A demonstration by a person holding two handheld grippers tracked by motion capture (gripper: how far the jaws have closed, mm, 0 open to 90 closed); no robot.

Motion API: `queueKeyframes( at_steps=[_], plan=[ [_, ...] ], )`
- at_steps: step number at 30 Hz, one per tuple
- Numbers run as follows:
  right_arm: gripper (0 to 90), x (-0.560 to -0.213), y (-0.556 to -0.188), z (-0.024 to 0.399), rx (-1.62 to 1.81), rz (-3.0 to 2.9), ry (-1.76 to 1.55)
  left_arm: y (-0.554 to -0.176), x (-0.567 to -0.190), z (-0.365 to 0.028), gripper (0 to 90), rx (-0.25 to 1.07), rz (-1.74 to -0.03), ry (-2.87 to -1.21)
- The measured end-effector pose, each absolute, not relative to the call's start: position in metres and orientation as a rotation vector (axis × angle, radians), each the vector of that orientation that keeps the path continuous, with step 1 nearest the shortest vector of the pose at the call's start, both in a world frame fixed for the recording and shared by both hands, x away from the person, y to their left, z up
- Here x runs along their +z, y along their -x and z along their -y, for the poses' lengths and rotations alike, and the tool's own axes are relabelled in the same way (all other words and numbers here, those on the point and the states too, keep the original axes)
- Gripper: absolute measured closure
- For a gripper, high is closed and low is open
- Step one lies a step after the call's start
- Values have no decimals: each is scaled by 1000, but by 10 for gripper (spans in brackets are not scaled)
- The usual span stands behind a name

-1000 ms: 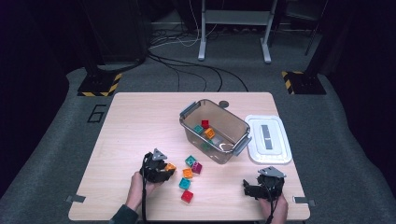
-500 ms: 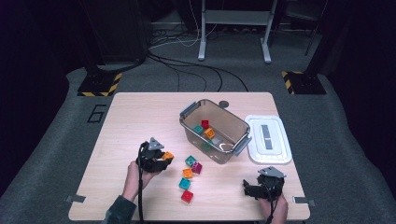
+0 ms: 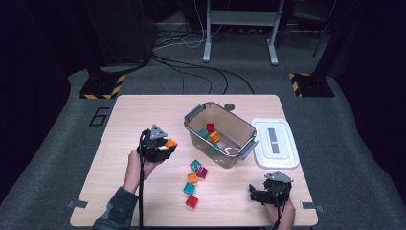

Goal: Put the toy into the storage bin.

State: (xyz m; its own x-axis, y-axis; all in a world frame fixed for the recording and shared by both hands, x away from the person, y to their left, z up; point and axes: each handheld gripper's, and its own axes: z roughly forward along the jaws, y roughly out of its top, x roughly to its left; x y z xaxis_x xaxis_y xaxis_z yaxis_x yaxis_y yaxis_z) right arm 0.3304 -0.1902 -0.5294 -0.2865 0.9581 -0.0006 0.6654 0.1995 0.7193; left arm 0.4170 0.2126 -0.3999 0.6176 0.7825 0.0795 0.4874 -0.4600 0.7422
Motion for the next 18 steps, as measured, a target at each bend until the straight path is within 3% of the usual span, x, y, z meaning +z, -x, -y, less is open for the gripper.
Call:
queueKeyframes(
  at_steps=[18],
  plan=[
    [9, -529, -330, 190, 860, -2027, -1509, -461, -339, -179, 583, 655, -904, -2124]
  ],
)
